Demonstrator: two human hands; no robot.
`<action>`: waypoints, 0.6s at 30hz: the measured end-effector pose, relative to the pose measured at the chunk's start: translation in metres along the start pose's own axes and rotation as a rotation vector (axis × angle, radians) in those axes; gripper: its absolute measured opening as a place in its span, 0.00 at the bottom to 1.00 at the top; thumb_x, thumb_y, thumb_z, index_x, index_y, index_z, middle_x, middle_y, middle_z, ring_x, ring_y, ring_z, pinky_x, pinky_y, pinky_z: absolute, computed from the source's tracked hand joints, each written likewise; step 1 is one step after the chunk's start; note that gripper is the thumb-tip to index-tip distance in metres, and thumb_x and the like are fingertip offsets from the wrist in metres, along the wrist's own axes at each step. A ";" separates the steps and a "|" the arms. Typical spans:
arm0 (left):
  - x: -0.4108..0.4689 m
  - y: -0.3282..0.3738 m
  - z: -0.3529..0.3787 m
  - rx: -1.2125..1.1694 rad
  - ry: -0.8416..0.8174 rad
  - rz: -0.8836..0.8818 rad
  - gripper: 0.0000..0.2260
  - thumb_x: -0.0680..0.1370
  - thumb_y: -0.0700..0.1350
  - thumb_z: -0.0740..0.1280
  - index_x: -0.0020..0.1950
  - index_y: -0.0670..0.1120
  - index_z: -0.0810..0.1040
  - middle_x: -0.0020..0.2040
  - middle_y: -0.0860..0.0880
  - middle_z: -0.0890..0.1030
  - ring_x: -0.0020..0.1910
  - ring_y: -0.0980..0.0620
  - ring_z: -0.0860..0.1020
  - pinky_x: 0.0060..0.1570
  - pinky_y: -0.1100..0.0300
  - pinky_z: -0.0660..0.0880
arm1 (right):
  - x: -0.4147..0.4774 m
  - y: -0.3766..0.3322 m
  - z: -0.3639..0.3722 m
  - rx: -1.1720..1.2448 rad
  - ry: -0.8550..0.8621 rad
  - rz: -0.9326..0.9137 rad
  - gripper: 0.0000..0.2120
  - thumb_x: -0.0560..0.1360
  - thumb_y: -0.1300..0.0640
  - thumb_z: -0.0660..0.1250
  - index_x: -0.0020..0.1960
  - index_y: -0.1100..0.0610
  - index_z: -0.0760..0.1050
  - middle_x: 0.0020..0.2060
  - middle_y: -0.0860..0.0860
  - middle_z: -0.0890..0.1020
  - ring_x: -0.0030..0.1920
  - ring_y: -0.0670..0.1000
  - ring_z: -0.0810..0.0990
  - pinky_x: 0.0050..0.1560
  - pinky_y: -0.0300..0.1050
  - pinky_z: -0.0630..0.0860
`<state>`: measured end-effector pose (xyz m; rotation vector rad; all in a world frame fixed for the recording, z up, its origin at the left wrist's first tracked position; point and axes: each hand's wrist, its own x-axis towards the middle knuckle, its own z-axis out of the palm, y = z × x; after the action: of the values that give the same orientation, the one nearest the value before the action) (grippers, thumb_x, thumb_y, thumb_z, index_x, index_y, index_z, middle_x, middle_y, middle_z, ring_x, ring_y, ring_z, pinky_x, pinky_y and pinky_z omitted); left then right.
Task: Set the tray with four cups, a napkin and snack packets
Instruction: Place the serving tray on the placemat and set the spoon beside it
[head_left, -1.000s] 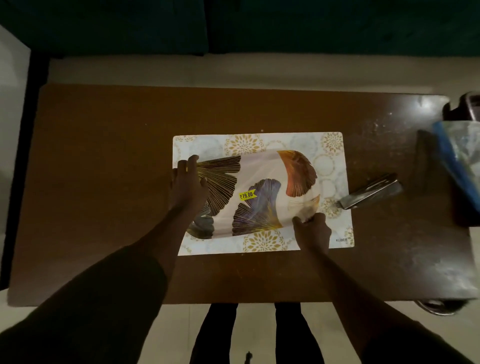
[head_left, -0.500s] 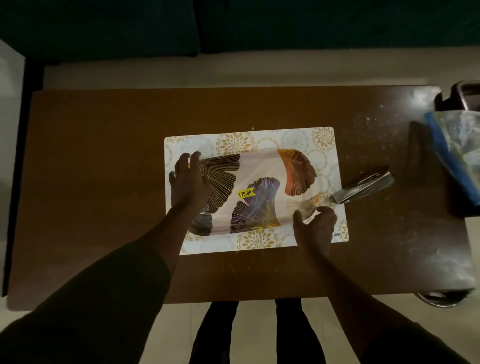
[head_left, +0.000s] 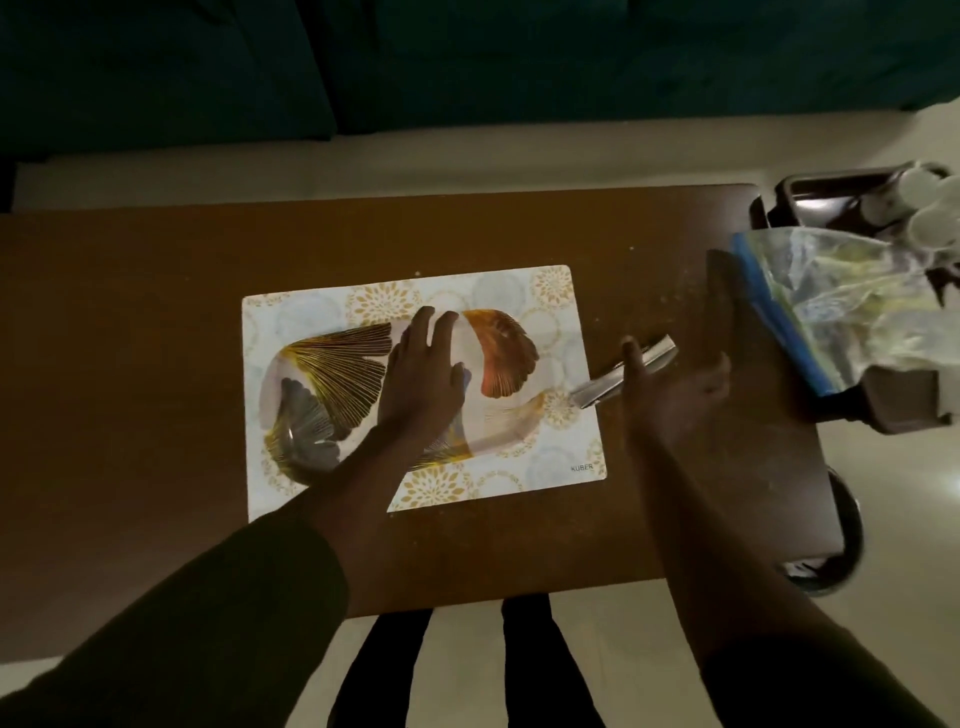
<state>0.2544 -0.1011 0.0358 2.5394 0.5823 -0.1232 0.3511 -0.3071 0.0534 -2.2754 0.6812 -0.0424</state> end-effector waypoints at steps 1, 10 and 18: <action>-0.001 0.009 0.005 0.009 -0.006 0.011 0.26 0.79 0.43 0.63 0.76 0.46 0.61 0.78 0.43 0.58 0.74 0.42 0.63 0.68 0.45 0.68 | 0.005 0.006 0.002 0.021 -0.100 0.040 0.50 0.67 0.42 0.76 0.77 0.59 0.51 0.76 0.59 0.59 0.75 0.58 0.60 0.73 0.51 0.61; -0.008 0.057 0.038 0.206 -0.060 0.090 0.27 0.77 0.43 0.65 0.75 0.44 0.63 0.76 0.41 0.61 0.70 0.39 0.69 0.61 0.45 0.73 | 0.029 0.027 0.001 -0.151 -0.471 -0.204 0.33 0.77 0.55 0.65 0.78 0.51 0.53 0.70 0.58 0.73 0.64 0.61 0.77 0.62 0.61 0.76; 0.005 0.103 0.050 0.187 -0.031 0.066 0.23 0.79 0.43 0.60 0.75 0.46 0.62 0.78 0.43 0.59 0.74 0.42 0.65 0.66 0.46 0.71 | 0.033 0.053 -0.013 -0.257 -0.616 -0.655 0.34 0.73 0.59 0.65 0.76 0.54 0.58 0.62 0.57 0.80 0.50 0.62 0.83 0.47 0.56 0.82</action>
<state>0.3043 -0.2036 0.0408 2.7287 0.4949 -0.2019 0.3519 -0.3622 0.0219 -2.4676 -0.4047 0.4361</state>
